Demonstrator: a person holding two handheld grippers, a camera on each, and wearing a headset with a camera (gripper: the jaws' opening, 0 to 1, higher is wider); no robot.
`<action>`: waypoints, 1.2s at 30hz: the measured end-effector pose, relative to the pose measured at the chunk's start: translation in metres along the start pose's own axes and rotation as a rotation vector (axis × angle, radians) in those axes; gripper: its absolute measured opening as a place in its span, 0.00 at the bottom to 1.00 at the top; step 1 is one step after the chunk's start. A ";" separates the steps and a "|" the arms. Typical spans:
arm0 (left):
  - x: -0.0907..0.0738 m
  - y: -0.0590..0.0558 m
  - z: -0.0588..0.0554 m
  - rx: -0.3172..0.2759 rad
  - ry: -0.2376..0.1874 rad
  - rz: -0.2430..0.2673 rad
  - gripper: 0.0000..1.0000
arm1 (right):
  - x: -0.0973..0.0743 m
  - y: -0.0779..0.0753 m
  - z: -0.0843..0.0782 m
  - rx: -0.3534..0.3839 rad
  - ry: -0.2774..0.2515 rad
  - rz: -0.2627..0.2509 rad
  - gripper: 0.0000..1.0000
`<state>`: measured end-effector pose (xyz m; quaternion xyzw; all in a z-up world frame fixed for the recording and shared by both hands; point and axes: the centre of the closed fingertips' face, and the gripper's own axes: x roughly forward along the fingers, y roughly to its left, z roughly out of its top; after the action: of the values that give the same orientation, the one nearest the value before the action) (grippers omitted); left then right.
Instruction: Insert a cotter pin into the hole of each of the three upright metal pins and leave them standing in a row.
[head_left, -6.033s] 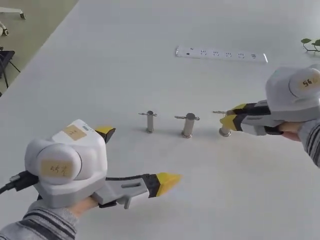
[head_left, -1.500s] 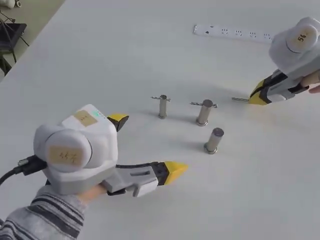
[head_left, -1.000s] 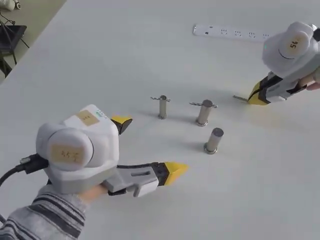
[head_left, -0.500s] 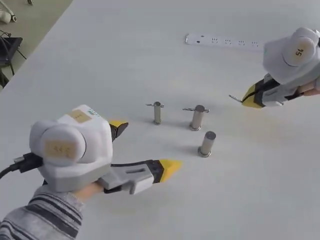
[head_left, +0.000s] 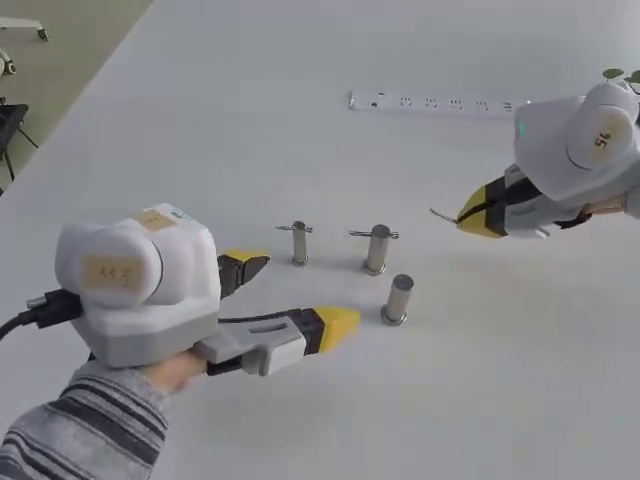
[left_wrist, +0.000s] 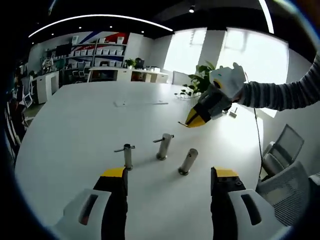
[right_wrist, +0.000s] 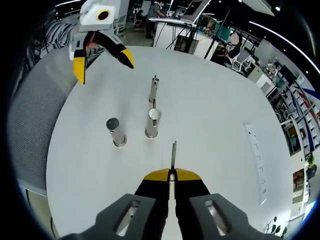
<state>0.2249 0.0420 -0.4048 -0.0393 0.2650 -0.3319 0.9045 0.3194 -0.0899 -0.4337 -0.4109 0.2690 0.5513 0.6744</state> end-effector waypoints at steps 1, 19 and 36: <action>0.001 -0.002 0.003 0.008 -0.009 -0.009 0.63 | -0.002 0.004 0.004 -0.009 -0.007 0.000 0.00; 0.015 -0.017 0.019 0.001 0.016 -0.065 0.43 | -0.020 0.050 0.063 -0.150 -0.114 0.015 0.00; 0.017 -0.038 0.037 -0.274 -0.086 -0.195 0.22 | -0.021 0.073 0.083 -0.256 -0.169 0.016 0.00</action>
<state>0.2323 -0.0023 -0.3716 -0.2017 0.2636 -0.3767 0.8648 0.2366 -0.0262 -0.3918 -0.4435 0.1419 0.6190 0.6325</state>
